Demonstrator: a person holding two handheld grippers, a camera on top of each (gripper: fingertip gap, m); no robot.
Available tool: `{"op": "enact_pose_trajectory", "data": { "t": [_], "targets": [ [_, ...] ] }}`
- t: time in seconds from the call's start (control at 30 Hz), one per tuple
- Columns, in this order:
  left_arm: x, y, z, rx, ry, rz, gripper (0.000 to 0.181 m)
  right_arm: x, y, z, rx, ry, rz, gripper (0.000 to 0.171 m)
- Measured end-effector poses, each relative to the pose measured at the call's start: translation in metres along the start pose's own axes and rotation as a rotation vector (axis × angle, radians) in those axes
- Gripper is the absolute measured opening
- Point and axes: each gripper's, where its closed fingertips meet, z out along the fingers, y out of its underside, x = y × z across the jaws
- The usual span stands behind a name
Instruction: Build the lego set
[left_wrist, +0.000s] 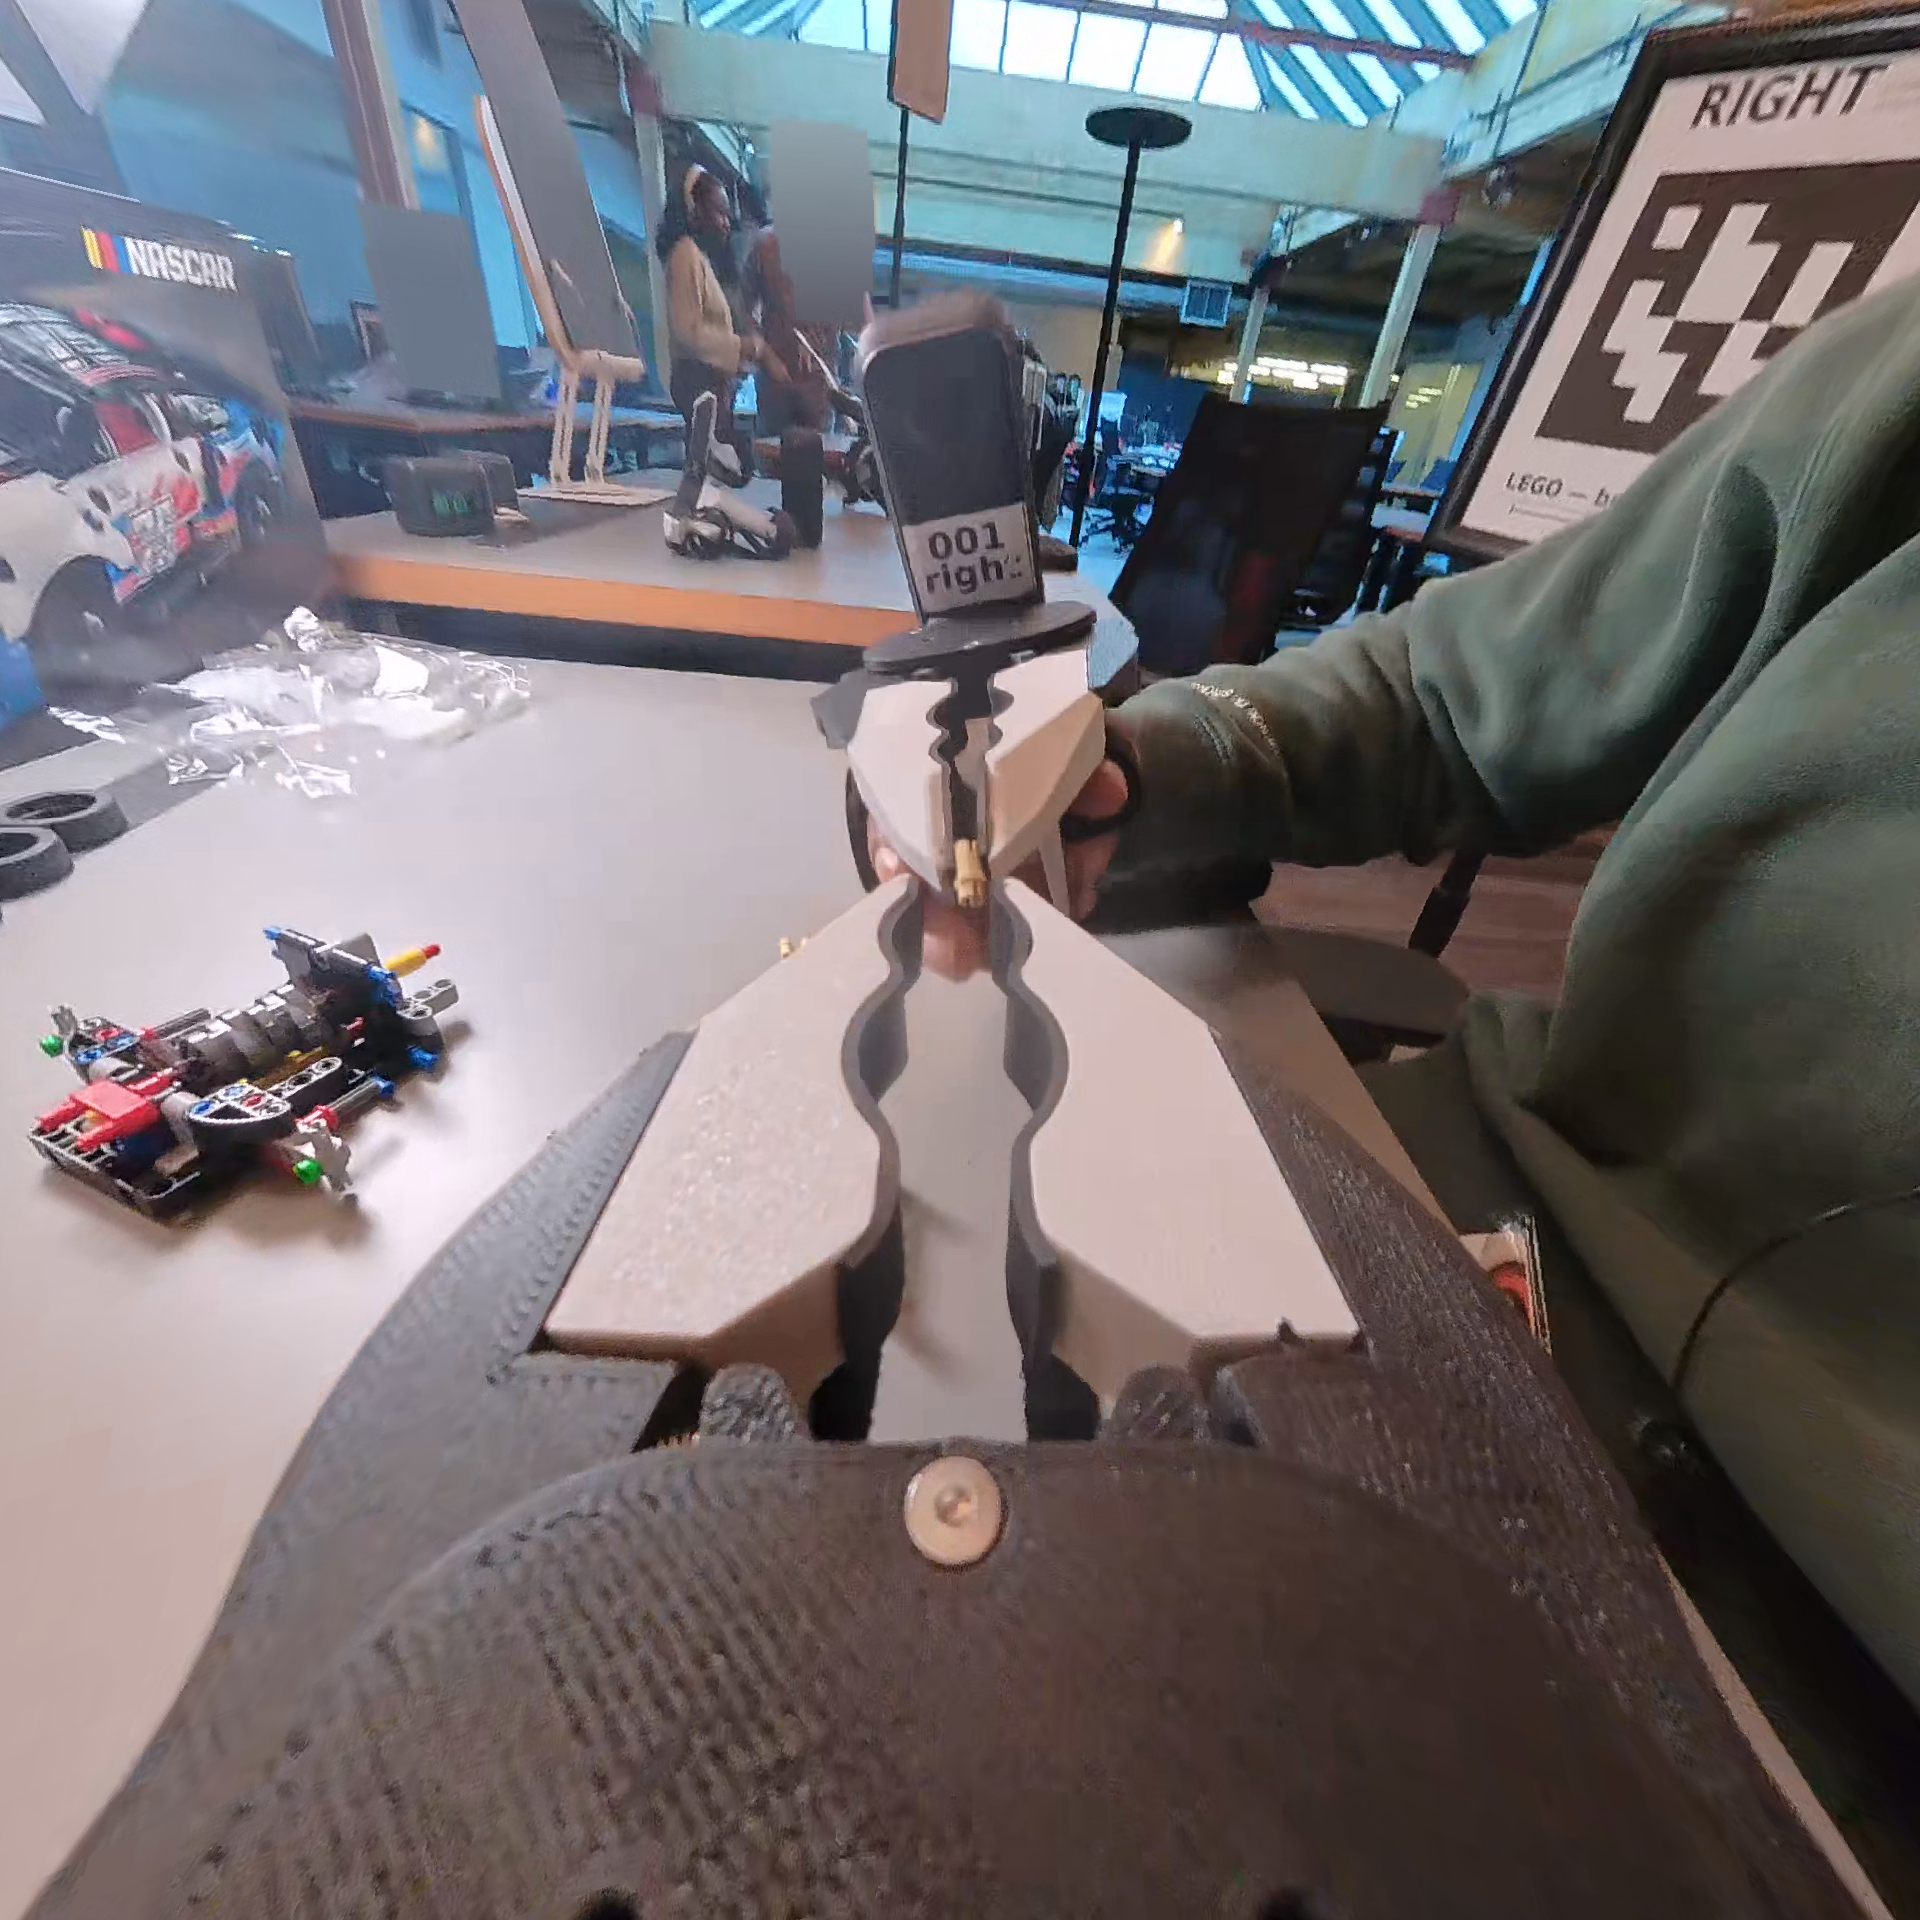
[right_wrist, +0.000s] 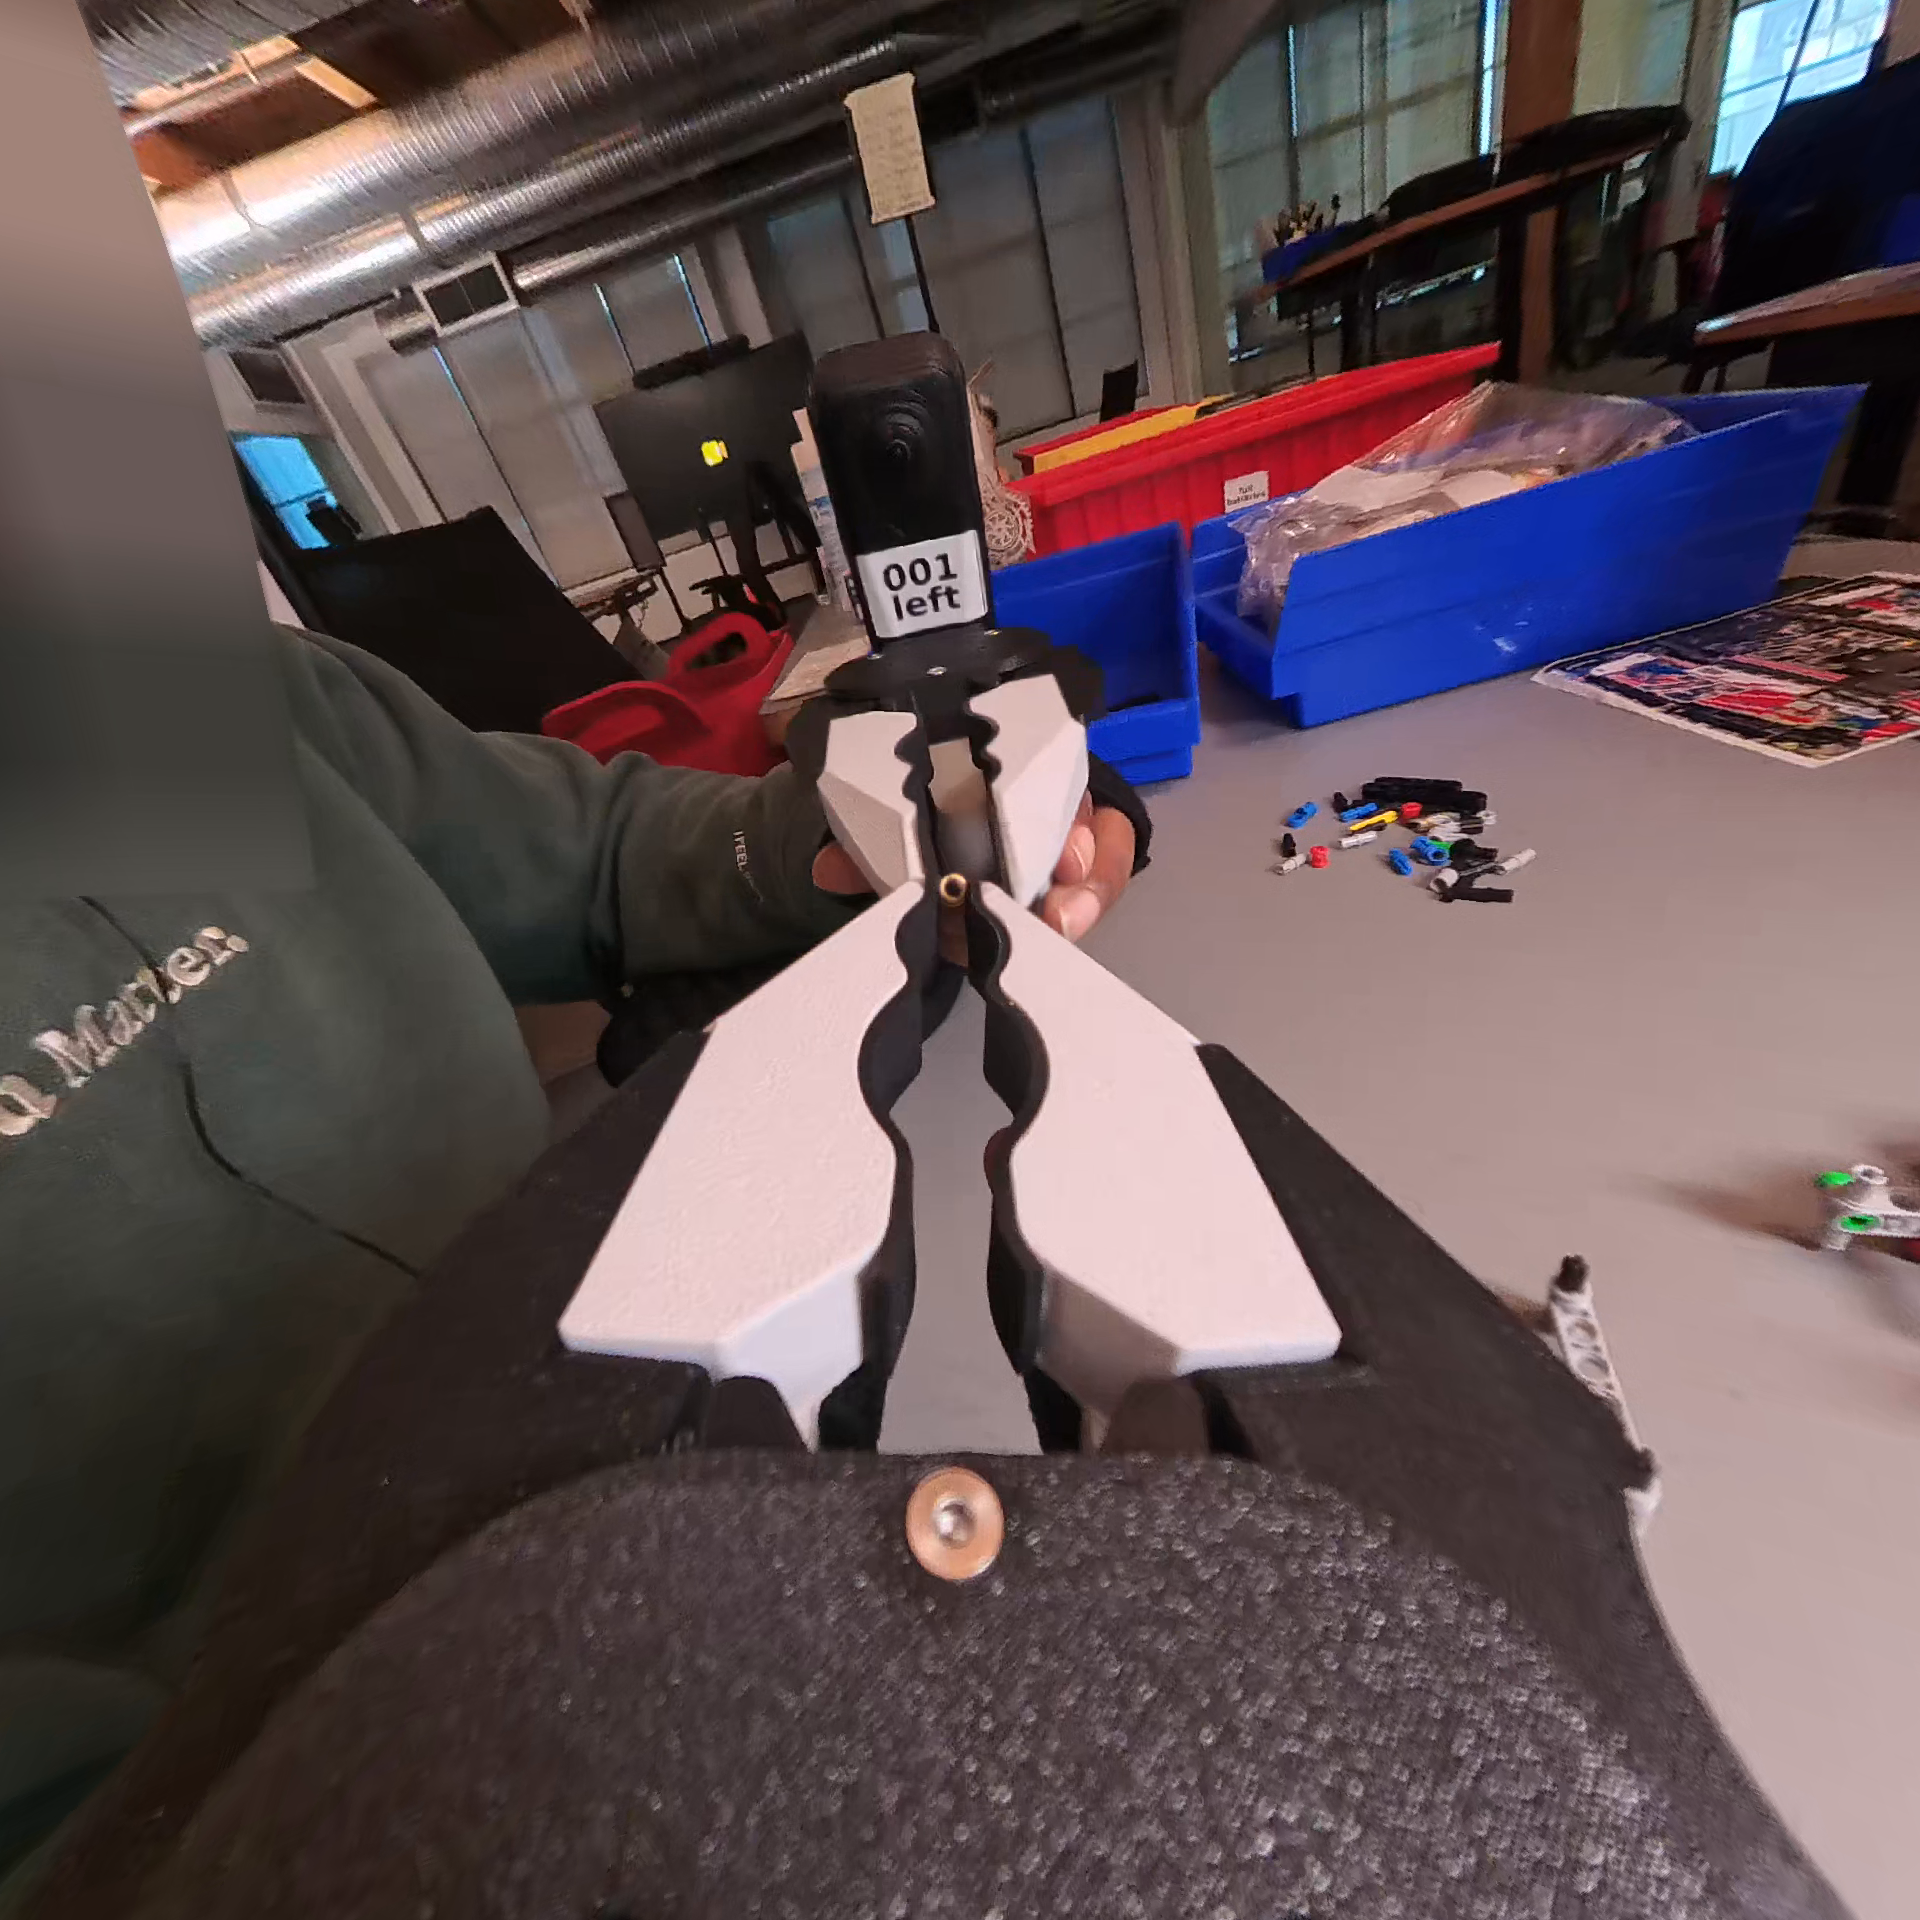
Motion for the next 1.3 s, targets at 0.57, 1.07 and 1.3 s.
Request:
{"op": "enact_pose_trajectory", "data": {
  "t": [0.57, 1.07, 1.3],
  "targets": [
    [-0.002, 0.004, -0.003, 0.002, 0.033, -0.063, 0.0, 0.001, 0.01, -0.006, 0.051, -0.055, 0.002, 0.003],
    [0.005, 0.001, -0.001, 0.046, 0.052, -0.028, 0.007, -0.003, 0.011, -0.004, 0.073, -0.101, 0.056, 0.003],
    [0.007, 0.002, 0.0, 0.042, 0.081, -0.075, 0.004, -0.003, 0.015, -0.001, 0.046, -0.076, -0.004, 0.002]
  ]
}}
